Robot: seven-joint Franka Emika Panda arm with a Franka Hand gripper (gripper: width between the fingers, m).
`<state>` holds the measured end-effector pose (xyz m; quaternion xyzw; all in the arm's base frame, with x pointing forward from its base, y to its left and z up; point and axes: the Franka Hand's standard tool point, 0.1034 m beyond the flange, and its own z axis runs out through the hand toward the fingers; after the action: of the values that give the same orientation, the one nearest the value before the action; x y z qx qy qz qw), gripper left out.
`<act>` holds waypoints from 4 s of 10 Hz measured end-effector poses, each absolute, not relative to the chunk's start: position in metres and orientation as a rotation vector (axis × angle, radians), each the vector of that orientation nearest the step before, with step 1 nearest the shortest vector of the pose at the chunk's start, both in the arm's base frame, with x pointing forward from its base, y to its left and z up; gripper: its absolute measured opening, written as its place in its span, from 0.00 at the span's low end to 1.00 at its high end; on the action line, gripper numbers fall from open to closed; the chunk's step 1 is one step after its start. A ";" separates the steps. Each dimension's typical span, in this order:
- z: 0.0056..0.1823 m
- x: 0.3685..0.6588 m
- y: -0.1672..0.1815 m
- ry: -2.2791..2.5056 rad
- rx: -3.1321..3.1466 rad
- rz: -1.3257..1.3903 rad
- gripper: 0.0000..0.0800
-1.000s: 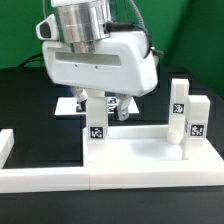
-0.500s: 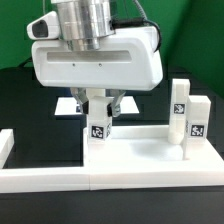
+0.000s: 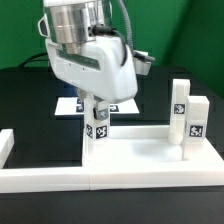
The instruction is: Assemble desk
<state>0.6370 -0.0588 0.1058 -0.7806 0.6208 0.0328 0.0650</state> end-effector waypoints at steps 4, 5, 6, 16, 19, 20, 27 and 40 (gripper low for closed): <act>0.108 0.643 -0.057 2.465 -1.646 0.182 0.37; 0.108 0.643 -0.057 2.499 -1.598 0.183 0.37; 0.107 0.643 -0.057 2.482 -1.623 0.181 0.46; 0.107 0.640 -0.059 1.054 -2.835 0.018 0.81; 0.106 0.640 -0.060 0.915 -2.892 0.000 0.78; 0.105 0.640 -0.061 0.914 -2.892 0.000 0.78; 0.106 0.640 -0.061 1.716 -2.504 0.049 0.36; 0.106 0.639 -0.069 2.551 -1.520 0.160 0.78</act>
Offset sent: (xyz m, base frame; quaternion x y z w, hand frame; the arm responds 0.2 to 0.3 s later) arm 0.0131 -0.0047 0.0104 0.0461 0.0030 0.2844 0.9576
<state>0.6393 -0.0694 0.1060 -0.5094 0.8547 0.0537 0.0840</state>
